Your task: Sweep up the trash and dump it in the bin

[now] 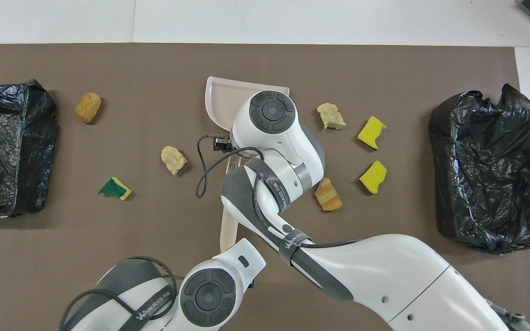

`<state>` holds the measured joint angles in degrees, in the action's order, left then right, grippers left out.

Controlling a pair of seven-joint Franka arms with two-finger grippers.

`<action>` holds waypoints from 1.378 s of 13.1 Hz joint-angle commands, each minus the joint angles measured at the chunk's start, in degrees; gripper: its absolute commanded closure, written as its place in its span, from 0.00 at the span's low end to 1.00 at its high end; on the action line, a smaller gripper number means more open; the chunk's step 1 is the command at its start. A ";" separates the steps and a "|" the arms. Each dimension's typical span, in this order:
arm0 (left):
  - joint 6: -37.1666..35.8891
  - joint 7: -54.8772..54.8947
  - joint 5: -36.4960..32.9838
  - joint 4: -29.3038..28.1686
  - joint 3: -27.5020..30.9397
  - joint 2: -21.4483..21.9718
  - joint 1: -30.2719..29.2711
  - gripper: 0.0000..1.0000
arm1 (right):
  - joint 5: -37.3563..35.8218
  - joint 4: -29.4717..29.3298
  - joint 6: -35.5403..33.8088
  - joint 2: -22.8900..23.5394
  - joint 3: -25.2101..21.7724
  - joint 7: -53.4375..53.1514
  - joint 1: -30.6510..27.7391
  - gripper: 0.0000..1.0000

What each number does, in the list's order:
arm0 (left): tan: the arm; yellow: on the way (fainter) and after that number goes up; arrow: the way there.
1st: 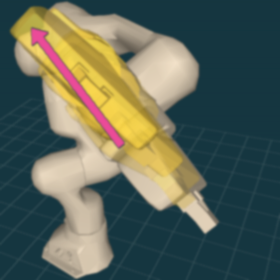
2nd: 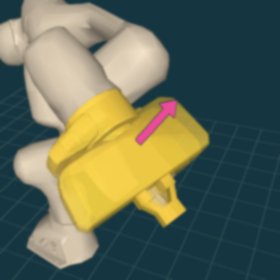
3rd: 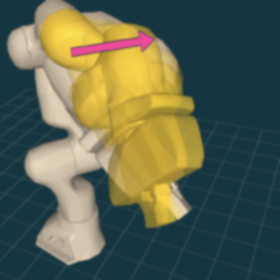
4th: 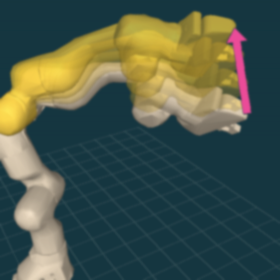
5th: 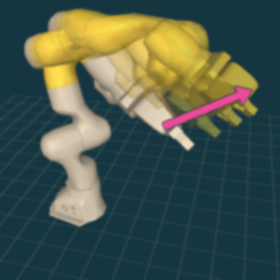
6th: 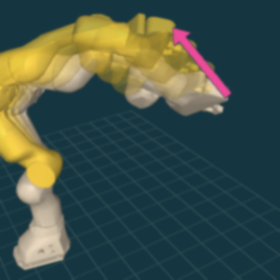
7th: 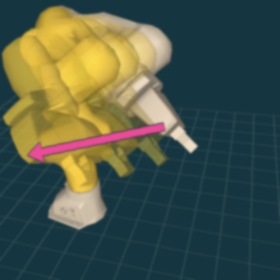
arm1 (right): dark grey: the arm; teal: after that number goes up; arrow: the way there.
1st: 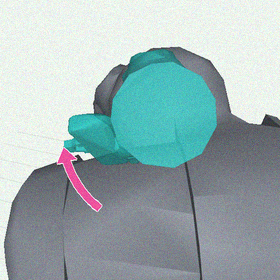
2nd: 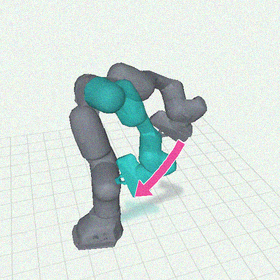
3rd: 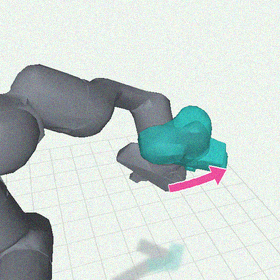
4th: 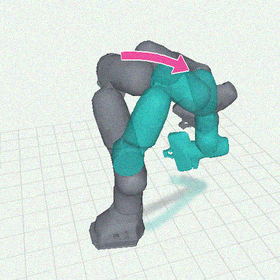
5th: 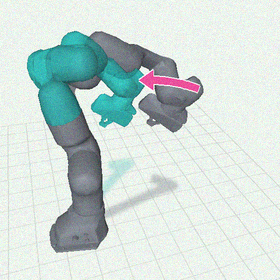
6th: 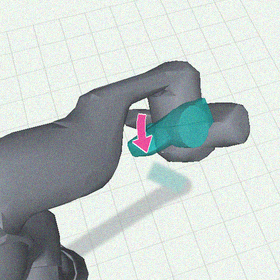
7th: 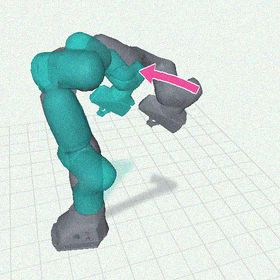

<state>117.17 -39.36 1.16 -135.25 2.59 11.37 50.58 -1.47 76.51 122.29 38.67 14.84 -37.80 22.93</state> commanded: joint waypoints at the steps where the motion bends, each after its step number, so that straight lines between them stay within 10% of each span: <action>1: -7.10 -0.54 -3.17 -1.24 -0.40 6.37 -3.89 1.00 | -0.38 0.31 0.85 0.27 0.54 0.44 -0.42 0.36; 4: -12.22 0.07 -6.08 -1.51 -0.40 9.46 -9.33 1.00 | -0.29 0.31 0.85 0.27 0.45 0.44 -0.42 0.62; 6: -11.62 0.43 -6.96 -1.42 -0.40 8.85 -14.25 1.00 | -0.38 0.31 0.85 0.27 0.54 0.53 -0.69 1.00; 12: -0.74 16.29 -8.63 1.64 -0.40 2.63 -31.65 1.00 | -0.20 0.31 -6.60 -4.20 0.54 9.18 -3.50 1.00; 18: -0.02 27.06 -11.69 23.08 -0.39 -17.49 -39.58 1.00 | 0.94 6.73 -13.45 -15.28 0.63 45.46 -10.08 1.00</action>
<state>117.31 -12.90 -8.01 -120.32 2.97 2.49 12.37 -1.39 78.62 110.83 28.47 14.75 -3.22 15.90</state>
